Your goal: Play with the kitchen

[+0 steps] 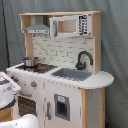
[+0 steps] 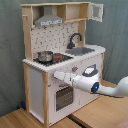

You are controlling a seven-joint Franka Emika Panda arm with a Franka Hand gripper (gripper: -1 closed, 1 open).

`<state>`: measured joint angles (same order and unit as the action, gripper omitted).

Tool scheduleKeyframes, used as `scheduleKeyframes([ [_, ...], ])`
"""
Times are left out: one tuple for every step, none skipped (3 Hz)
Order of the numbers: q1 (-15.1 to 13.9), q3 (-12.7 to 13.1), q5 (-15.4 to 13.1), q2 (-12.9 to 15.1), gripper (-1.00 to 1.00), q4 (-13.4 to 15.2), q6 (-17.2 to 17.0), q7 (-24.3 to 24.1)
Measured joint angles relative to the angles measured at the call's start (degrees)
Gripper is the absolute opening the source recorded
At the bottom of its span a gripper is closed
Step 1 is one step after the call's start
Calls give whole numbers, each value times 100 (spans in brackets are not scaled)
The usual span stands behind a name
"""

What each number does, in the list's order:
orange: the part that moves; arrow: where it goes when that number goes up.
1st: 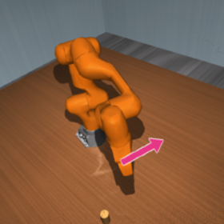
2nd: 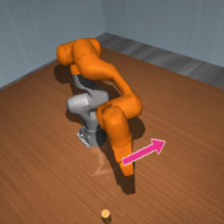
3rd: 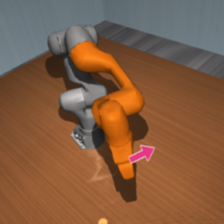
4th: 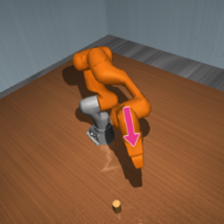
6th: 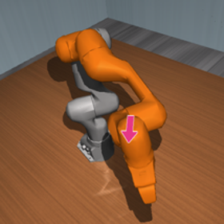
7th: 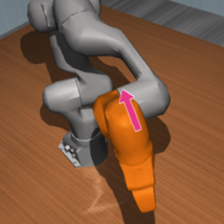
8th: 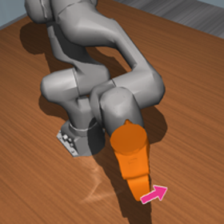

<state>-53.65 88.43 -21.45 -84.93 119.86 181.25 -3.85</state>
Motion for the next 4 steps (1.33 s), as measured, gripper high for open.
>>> scheduleKeyframes([
  [9,-4,0,-36,-100,-14,-49,727],
  [15,-4,-1,-54,-100,-26,-94,1434],
  [20,-4,-2,-70,-100,-39,-138,2068],
  [27,-4,-4,-91,-100,-56,-204,2753],
])
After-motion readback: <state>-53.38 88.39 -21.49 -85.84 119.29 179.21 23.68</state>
